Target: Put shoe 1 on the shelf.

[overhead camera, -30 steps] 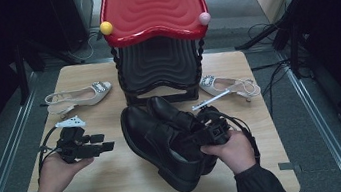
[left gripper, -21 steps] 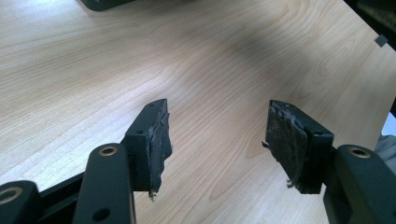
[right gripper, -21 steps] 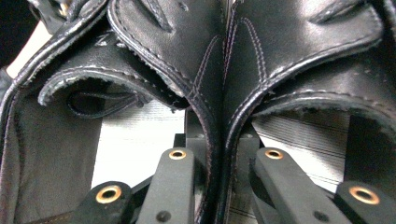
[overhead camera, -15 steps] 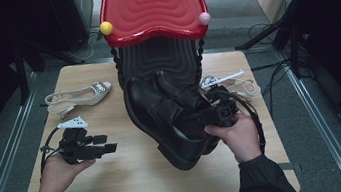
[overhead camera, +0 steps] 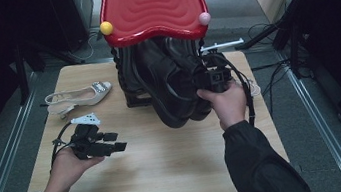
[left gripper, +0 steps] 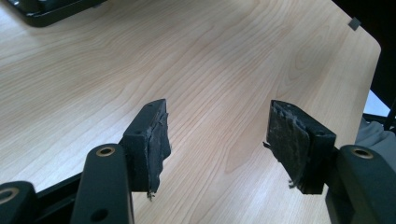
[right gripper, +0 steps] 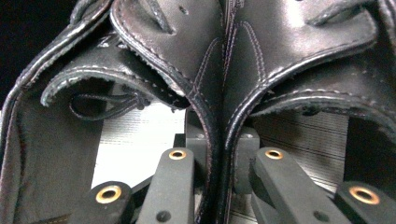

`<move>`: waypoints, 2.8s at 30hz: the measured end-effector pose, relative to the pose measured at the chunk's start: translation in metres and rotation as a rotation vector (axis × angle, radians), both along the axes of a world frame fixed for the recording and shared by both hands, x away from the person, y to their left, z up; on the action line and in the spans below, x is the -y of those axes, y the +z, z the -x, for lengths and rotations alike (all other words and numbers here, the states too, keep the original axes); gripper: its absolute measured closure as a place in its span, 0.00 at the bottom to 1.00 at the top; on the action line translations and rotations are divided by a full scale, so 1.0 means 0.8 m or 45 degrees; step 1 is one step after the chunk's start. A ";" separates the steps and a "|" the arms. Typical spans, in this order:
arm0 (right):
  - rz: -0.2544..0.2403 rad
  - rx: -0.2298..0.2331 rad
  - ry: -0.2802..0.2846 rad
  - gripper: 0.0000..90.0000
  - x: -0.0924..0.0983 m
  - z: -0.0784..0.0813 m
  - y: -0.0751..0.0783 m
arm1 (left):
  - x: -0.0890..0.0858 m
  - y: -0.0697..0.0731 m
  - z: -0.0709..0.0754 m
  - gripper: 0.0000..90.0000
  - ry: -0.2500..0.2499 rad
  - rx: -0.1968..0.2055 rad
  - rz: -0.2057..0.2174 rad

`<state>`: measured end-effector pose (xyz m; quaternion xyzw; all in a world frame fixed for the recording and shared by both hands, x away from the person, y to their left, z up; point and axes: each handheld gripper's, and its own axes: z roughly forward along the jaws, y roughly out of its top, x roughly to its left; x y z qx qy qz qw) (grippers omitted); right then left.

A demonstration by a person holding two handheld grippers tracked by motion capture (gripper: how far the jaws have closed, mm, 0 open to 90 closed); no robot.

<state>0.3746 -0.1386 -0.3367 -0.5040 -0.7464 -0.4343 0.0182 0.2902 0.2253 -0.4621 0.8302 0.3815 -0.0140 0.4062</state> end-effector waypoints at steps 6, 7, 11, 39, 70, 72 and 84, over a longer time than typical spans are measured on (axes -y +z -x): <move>0.007 0.037 -0.124 0.92 -0.018 -0.027 -0.002 | 0.009 0.000 -0.006 0.44 -0.033 -0.005 -0.003; 0.008 0.051 -0.140 0.92 -0.022 -0.029 -0.004 | 0.010 0.000 -0.006 0.44 -0.036 -0.001 -0.002; 0.053 0.120 -0.227 0.92 -0.046 -0.042 -0.019 | 0.017 0.000 -0.010 0.44 -0.058 -0.003 0.001; 0.061 0.143 -0.488 0.90 -0.100 -0.079 -0.051 | 0.023 -0.002 -0.011 0.44 -0.094 -0.016 0.007; 0.096 0.146 -0.313 0.67 -0.109 -0.081 -0.056 | 0.032 -0.007 -0.010 0.43 -0.127 -0.032 0.009; 0.090 0.181 -0.284 0.65 -0.108 -0.079 -0.055 | 0.032 -0.007 -0.010 0.43 -0.128 -0.030 0.008; 0.088 0.268 -0.191 0.60 -0.100 -0.053 -0.046 | 0.030 -0.003 -0.009 0.43 -0.116 -0.016 -0.001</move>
